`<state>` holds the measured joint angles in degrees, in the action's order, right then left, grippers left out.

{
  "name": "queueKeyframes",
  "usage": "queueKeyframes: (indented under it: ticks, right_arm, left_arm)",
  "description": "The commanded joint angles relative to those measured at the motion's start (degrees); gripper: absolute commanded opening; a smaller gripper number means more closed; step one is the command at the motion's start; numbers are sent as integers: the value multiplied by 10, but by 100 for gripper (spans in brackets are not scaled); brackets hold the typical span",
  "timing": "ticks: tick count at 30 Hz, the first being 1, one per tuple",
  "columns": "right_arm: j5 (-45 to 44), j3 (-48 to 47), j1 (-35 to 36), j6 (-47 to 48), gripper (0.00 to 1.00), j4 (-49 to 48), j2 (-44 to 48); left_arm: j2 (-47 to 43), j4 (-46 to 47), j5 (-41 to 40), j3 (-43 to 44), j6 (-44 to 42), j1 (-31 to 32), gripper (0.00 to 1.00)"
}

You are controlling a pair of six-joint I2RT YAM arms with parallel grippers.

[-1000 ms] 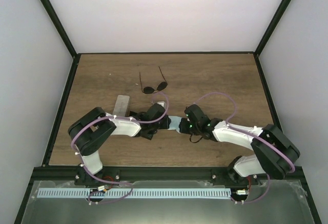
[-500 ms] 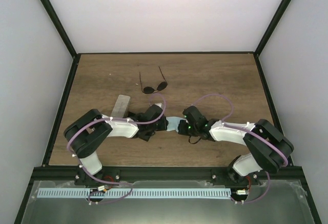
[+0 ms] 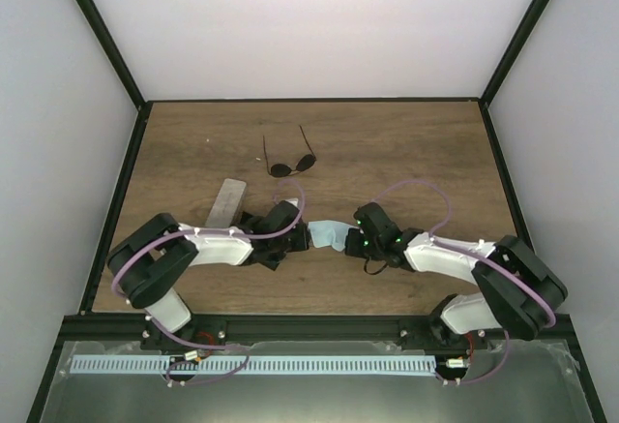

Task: Organize the sunglasses
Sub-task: Adjust the glasses cleaning cloth at the center of the board.

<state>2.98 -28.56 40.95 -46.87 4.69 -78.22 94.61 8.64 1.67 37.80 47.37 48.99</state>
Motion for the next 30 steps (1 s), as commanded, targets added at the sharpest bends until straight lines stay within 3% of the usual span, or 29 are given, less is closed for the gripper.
queueKeyframes:
  ticks: [1, 3, 6, 9, 25, 30]
  right_arm:
    - [1, 1, -4, 13, 5, 2, 33]
    - [11, 0, -2, 14, 8, -4, 46]
    - [-4, -21, 7, 15, 33, 14, 45]
    - [-42, -67, 29, 21, 42, 54, 9]
    - [-139, -196, 88, -2, 32, 172, -124]
    - [-135, -206, 93, -1, 12, 171, -136]
  left_arm:
    - [-44, 0, 3, -17, -3, -1, 9]
    - [-65, 1, -14, -26, -7, -1, 9]
    - [-92, -13, -62, -32, -17, -1, 12]
    - [-108, -18, -109, -42, -25, -2, 17]
    - [-115, -25, -126, -50, -40, -1, 20]
    - [-109, -21, -118, -47, -41, -1, 19]
